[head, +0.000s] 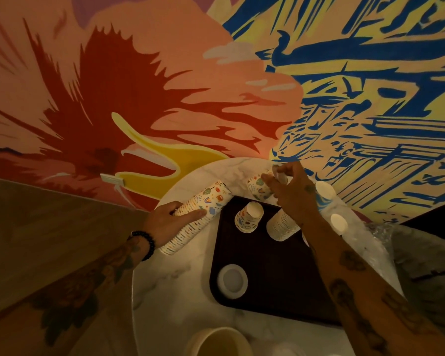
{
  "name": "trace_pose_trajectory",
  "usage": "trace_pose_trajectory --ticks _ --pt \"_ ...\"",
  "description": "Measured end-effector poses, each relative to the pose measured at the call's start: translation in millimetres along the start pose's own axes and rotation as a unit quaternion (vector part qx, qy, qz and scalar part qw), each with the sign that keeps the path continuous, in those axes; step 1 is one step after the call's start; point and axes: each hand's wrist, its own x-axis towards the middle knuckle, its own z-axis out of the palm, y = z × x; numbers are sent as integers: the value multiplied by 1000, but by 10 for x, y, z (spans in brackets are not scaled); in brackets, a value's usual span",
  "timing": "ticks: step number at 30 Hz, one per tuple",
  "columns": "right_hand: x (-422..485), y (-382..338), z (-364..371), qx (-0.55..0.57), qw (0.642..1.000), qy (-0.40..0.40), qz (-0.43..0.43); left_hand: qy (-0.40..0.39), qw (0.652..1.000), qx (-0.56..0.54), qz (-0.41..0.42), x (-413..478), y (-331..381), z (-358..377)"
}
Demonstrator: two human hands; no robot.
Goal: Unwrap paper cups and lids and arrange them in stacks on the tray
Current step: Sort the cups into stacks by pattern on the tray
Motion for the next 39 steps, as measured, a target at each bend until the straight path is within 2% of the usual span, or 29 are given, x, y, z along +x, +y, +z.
trace_pose_trajectory --ticks 10,15,18,20,22,25,27,30,39 --pt "-57 396 266 -190 978 -85 6 22 1000 -19 -3 -50 -23 -71" --pt "-73 586 392 -200 971 -128 22 34 999 -19 2 -58 4 -56" --pt "-94 598 376 -214 970 -114 14 29 999 -20 8 -55 27 -33" --pt "-100 507 335 -187 979 -75 11 29 999 -19 13 -41 46 -9" --pt "-96 326 284 -98 993 -51 34 30 999 -5 22 -21 63 31" --pt "-99 -1 197 64 989 -108 80 19 999 7 38 -8 111 100" --pt "-131 -155 157 114 975 -165 93 9 999 15 44 -13 158 147" --pt "-182 -244 160 90 972 -202 74 -1 998 32 53 -31 218 213" --pt "-183 -137 229 93 978 -177 63 -25 997 41 52 -63 216 230"
